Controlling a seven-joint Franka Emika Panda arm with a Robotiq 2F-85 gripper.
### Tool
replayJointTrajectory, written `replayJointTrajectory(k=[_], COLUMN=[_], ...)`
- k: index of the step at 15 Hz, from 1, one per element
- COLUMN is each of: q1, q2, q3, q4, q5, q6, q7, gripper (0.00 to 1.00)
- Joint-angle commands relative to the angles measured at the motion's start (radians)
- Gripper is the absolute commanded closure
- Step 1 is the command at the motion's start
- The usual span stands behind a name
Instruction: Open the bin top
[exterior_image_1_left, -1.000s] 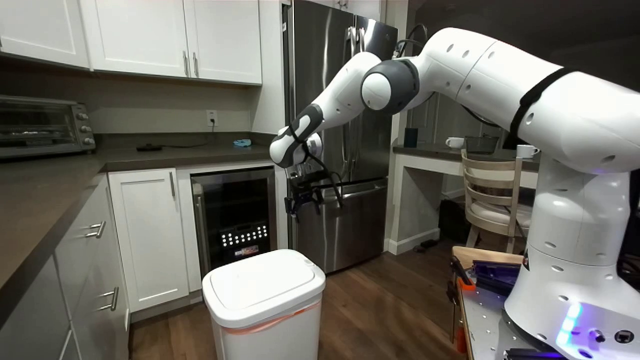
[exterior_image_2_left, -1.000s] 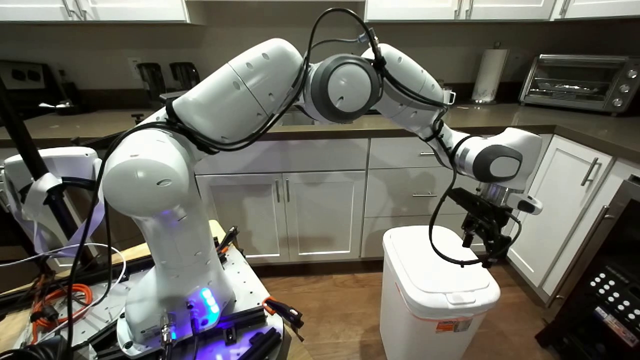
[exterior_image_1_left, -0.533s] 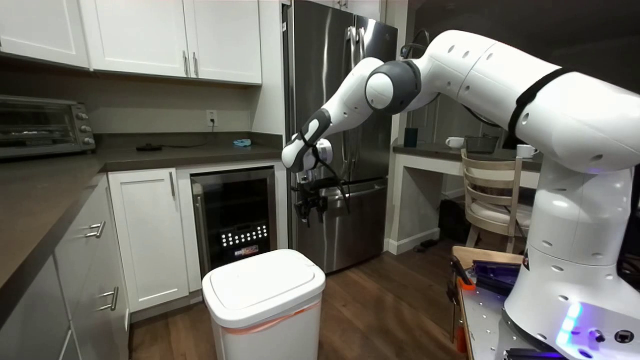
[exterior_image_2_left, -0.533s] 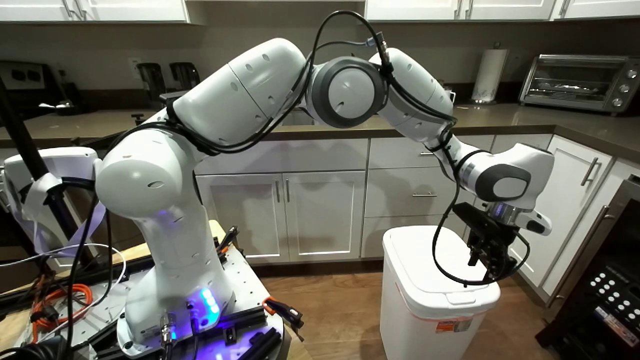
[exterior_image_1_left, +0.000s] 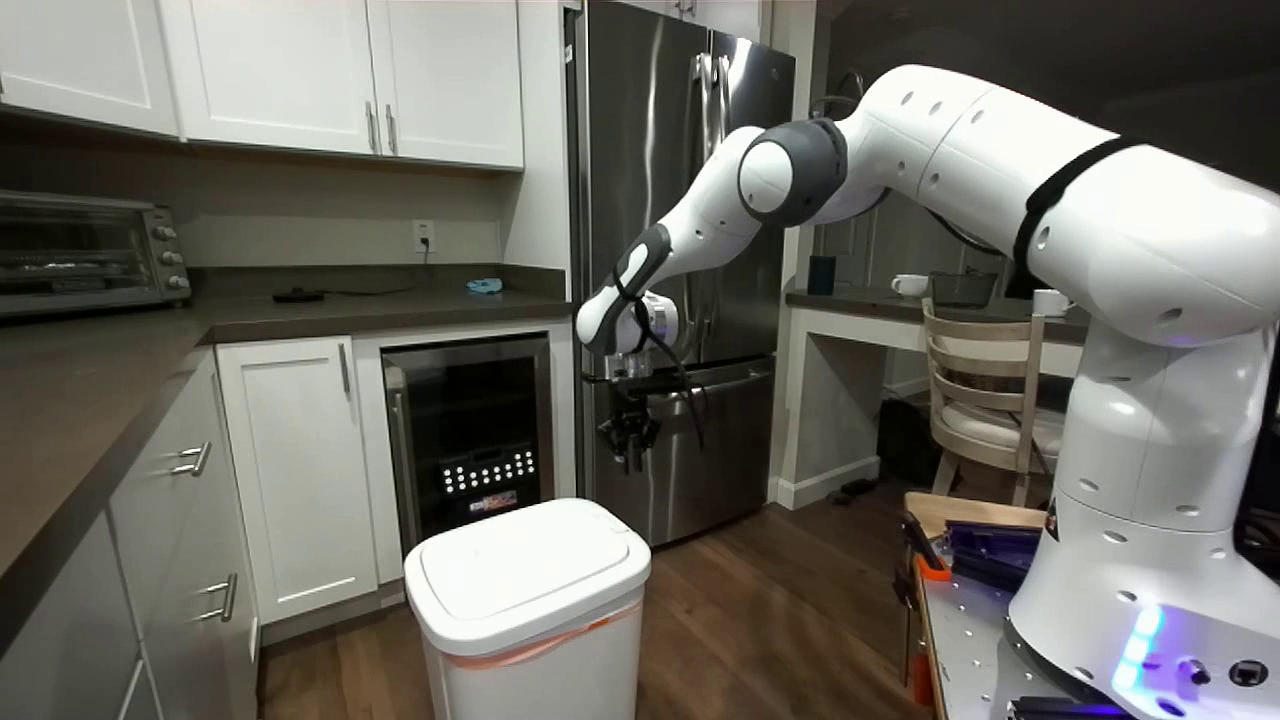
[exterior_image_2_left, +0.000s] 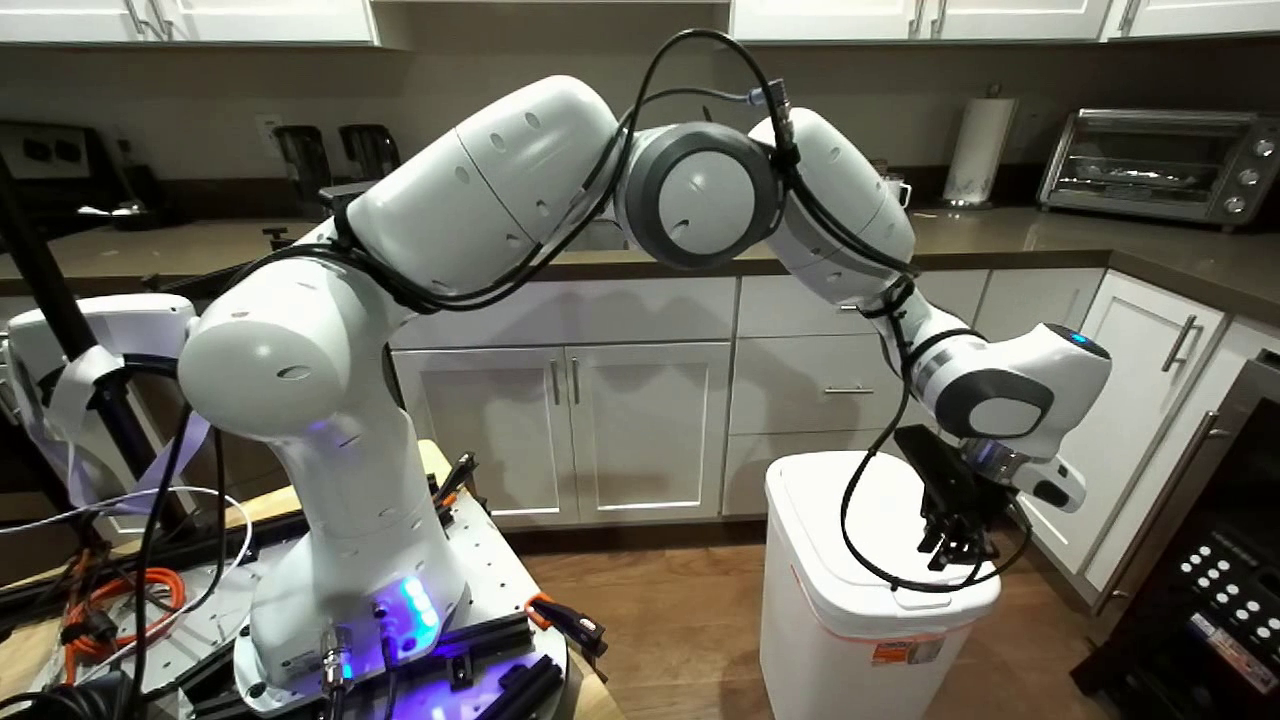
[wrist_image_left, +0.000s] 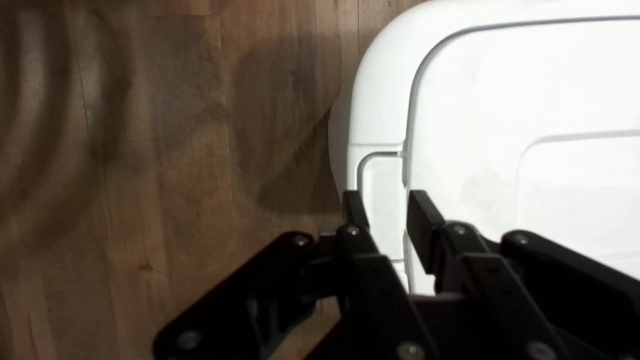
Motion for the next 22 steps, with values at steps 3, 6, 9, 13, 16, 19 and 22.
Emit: replayJointTrajectory(k=[3, 6, 9, 13, 16, 19, 22], q1=[-0.069, -0.093, -0.115, -0.131, -0.134, -0.129, -0.123], q2=[0.012, 0.04, 0.088, 0.163, 0.225, 0.297, 0.36], q3=[0.075, 0.096, 0.116, 0.141, 0.169, 0.192, 0.2], q4=[-0.031, -0.018, 0.011, 0.081, 0.154, 0.259, 0.356], q5=[0.055, 0.068, 0.081, 0.082, 0.084, 0.073, 0.062], q6=[0.066, 0.077, 0.086, 0.083, 0.08, 0.073, 0.065], q7=[-0.123, -0.163, -0.202, -0.243, -0.264, -0.288, -0.3], gripper=[0.78, 0.81, 0.88, 0.85, 0.81, 0.94, 0.98])
